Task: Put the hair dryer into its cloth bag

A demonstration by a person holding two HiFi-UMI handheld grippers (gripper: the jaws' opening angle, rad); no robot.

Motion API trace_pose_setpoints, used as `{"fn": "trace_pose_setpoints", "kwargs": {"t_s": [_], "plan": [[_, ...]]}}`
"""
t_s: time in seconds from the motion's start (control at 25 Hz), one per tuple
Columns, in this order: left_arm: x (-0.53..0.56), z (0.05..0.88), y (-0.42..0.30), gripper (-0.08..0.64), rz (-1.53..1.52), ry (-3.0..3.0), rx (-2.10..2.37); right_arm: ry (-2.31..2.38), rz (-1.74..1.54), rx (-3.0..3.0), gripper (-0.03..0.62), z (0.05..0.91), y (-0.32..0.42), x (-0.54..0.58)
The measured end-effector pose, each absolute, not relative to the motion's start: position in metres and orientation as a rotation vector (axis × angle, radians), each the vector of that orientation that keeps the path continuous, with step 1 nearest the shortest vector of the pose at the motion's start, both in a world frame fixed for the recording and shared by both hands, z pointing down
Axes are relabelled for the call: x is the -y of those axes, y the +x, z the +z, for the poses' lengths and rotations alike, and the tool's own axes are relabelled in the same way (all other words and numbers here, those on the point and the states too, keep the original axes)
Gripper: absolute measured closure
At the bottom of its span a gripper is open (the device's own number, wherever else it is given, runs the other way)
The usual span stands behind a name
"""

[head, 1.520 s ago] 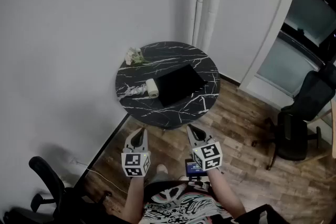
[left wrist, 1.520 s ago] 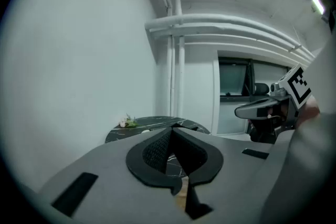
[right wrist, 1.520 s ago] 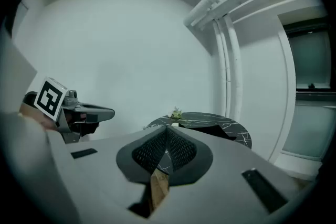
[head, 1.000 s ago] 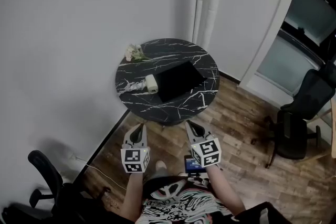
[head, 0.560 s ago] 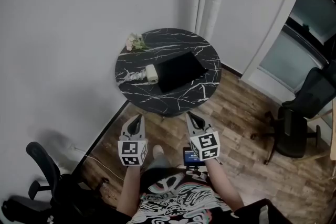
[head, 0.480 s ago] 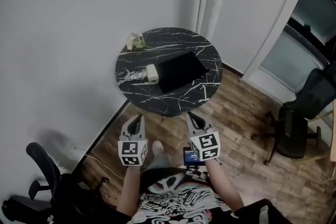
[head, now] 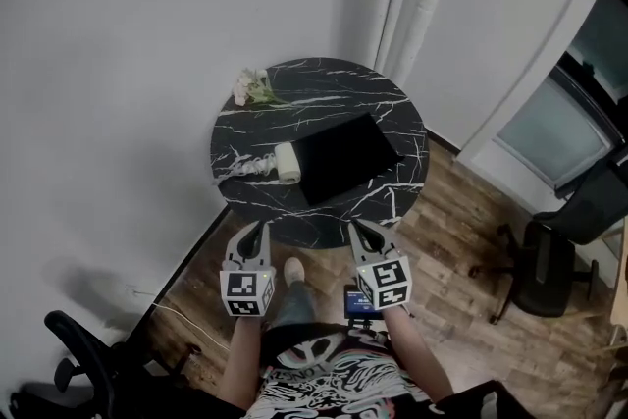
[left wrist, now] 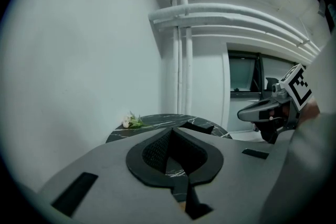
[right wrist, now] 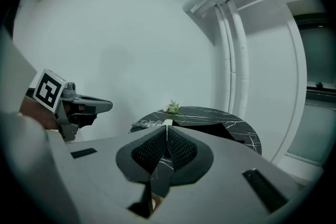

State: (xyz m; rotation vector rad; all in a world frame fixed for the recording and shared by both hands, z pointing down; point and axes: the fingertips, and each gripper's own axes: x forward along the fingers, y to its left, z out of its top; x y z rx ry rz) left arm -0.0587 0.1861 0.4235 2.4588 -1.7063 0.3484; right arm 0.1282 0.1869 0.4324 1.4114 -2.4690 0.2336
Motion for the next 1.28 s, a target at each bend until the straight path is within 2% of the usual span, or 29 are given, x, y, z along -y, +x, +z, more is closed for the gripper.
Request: {"fn": "trace_pose_setpoints", "kwargs": {"t_s": [0.64,0.92,1.28], "plan": [[0.032,0.457,-0.121,0.546,0.490,2.520,1.545,1.405,0.426,2.360,0.572,0.465,0.068,0.017],[0.067,0.488,-0.131,0.546,0.492,2.532,1.440,1.370,0.489,2.306,0.572,0.491,0.053,0.041],[0.057,0.513,-0.128,0.546,0.488,2.572,1.319,1.397,0.621,2.267,0.572,0.497,0.062,0.012]]}}
